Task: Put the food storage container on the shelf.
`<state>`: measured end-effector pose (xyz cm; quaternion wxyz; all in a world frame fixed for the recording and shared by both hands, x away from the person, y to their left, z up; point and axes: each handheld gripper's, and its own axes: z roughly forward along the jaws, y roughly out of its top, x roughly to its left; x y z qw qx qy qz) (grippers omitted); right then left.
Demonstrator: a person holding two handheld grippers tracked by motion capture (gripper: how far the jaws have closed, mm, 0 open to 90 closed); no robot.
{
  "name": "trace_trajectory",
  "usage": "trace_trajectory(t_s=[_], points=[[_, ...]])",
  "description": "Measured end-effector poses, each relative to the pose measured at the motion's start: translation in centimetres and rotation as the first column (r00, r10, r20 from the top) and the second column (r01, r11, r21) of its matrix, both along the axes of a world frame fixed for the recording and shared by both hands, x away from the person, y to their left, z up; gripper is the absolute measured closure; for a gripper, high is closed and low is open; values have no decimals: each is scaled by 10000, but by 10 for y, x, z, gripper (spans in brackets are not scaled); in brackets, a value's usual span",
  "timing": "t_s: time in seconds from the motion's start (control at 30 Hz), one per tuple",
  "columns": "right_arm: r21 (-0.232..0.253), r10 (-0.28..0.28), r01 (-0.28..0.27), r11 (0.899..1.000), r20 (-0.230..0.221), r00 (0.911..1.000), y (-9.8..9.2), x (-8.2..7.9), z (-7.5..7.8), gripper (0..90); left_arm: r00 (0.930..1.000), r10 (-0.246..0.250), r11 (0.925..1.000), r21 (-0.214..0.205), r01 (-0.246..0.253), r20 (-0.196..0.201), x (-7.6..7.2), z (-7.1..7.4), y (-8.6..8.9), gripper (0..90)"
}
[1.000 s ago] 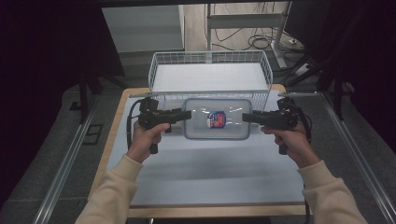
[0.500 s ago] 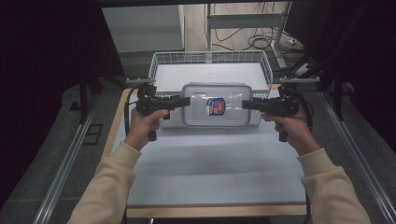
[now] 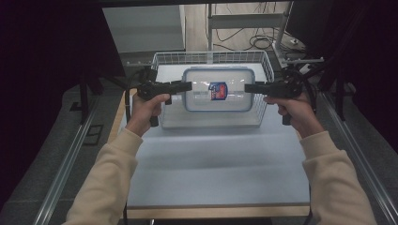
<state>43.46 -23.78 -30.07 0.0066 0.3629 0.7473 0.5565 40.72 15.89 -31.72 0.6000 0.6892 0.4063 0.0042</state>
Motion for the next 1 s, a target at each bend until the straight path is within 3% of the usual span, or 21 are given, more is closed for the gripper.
trace_trajectory(t_s=[0.2, 0.5, 0.7, 0.83, 1.0], points=[[-282, 74, -73, 9996, 53, 10000, 4, 15, 13, 530, 10000, -10, 10000, -43, 10, -69, 13, 5, 2, 513], [-465, -31, 30, 9989, -31, 10000, 10, 42, 26, 529, 9997, -187, 9998, -17, 186, -163, 45, 11, 9, 512], [-263, -146, 137, 9996, -333, 9993, 15, 66, 24, 526, 9989, -44, 10000, 51, 47, -465, 65, 12, 13, 512], [-296, -213, 197, 9994, -579, 9981, 19, 79, 19, 522, 9965, -24, 10000, 19, 26, -832, 78, 5, 16, 511], [-194, -363, 347, 9992, -868, 9956, 21, 88, 13, 517, 9957, 216, 9996, -154, -231, -904, 84, 3, 16, 508]])
